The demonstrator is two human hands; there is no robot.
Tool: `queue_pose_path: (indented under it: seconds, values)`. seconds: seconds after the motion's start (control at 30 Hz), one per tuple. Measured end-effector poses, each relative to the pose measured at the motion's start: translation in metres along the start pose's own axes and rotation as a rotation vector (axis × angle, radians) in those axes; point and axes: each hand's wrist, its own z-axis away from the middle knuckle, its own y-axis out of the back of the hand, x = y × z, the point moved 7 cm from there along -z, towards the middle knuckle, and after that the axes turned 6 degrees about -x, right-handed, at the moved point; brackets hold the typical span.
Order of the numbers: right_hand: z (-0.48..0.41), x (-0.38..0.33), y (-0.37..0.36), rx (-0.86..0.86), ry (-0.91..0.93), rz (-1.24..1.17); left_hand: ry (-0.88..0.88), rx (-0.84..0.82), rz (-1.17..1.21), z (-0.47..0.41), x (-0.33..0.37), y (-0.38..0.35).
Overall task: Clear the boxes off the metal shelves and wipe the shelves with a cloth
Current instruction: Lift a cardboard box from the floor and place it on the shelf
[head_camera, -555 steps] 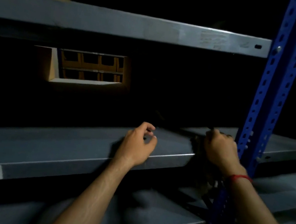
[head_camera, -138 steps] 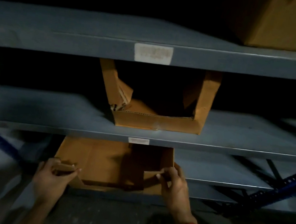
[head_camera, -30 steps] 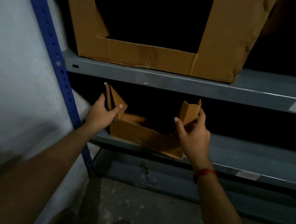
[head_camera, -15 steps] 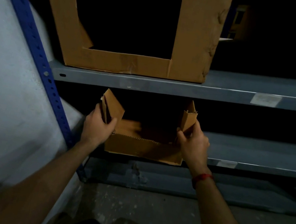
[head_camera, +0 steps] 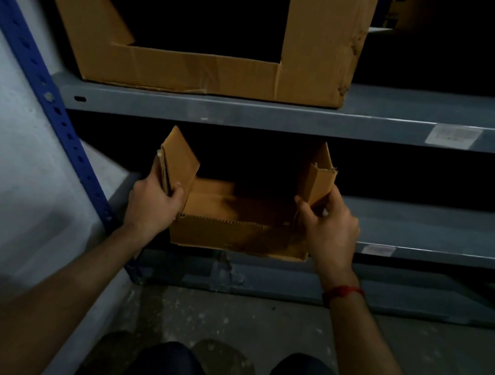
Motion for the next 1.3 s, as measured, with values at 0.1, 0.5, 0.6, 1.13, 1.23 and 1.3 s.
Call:
queue_pose_path:
  seconds: [0.1,0.5,0.6,1.13,1.23,1.3]
  values:
    - [-0.013,-0.004,0.002,-0.105,0.001,-0.061,0.04,0.016,0.031,0.002,-0.003,0.002]
    - [-0.006,-0.039,0.027,-0.05,-0.042,0.024,0.052,0.014,0.032,0.034,0.01,0.017]
    - [0.009,-0.044,0.034,-0.049,-0.055,0.05,0.116,0.002,0.042,0.049,0.011,0.025]
    - [0.169,-0.073,0.124,-0.199,-0.426,-0.07,0.361,0.089,0.254,0.216,0.091,0.122]
    - [0.196,-0.089,0.14,-0.289,-0.554,-0.053,0.555,0.012,0.211,0.24,0.088,0.134]
    - [0.208,-0.091,0.141,-0.316,-0.664,-0.078,0.625,0.021,0.23,0.24,0.09,0.143]
